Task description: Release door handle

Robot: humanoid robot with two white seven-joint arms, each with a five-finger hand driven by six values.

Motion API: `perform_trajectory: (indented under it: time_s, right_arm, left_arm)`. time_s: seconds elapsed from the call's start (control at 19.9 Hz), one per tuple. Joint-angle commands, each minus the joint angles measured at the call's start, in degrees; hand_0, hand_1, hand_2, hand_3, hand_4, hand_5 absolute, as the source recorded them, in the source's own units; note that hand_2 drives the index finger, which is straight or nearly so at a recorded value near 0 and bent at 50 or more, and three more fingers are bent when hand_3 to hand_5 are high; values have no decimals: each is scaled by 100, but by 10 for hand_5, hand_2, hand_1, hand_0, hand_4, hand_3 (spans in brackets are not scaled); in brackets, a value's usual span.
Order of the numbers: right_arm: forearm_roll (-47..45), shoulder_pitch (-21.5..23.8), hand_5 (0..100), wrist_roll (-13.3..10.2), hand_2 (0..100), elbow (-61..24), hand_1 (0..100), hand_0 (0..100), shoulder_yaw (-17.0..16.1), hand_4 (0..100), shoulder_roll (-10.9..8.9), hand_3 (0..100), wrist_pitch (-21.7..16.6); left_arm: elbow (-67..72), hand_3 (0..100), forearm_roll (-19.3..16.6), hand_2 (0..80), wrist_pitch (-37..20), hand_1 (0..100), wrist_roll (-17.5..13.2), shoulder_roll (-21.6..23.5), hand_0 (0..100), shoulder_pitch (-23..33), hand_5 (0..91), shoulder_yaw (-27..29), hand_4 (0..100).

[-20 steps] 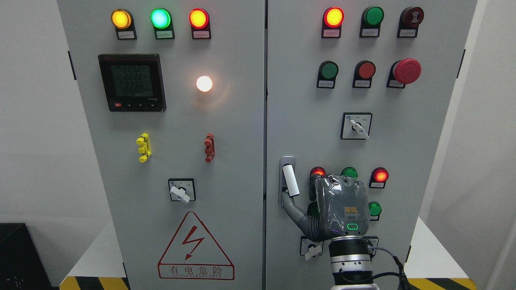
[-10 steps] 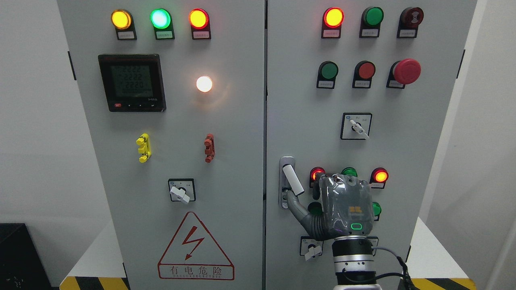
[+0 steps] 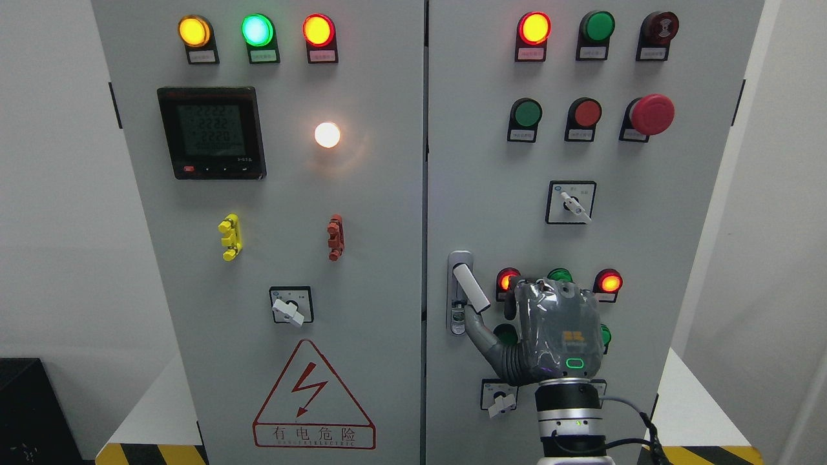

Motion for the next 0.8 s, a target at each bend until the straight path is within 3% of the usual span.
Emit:
perform_trajectory:
  time_s: [0.0, 0.75]
  right_arm:
    - [1, 3, 957, 10, 798, -57, 382, 297, -91, 1000, 3, 1000, -1]
    - [1, -50, 958, 10, 796, -83, 366, 332, -258, 1000, 3, 1000, -1]
  left_arm:
    - [-97, 85, 0, 25, -2, 0, 4, 0, 0, 0, 0, -114, 12]
    - [-97, 82, 0, 25, -2, 0, 4, 0, 0, 0, 0, -114, 12]
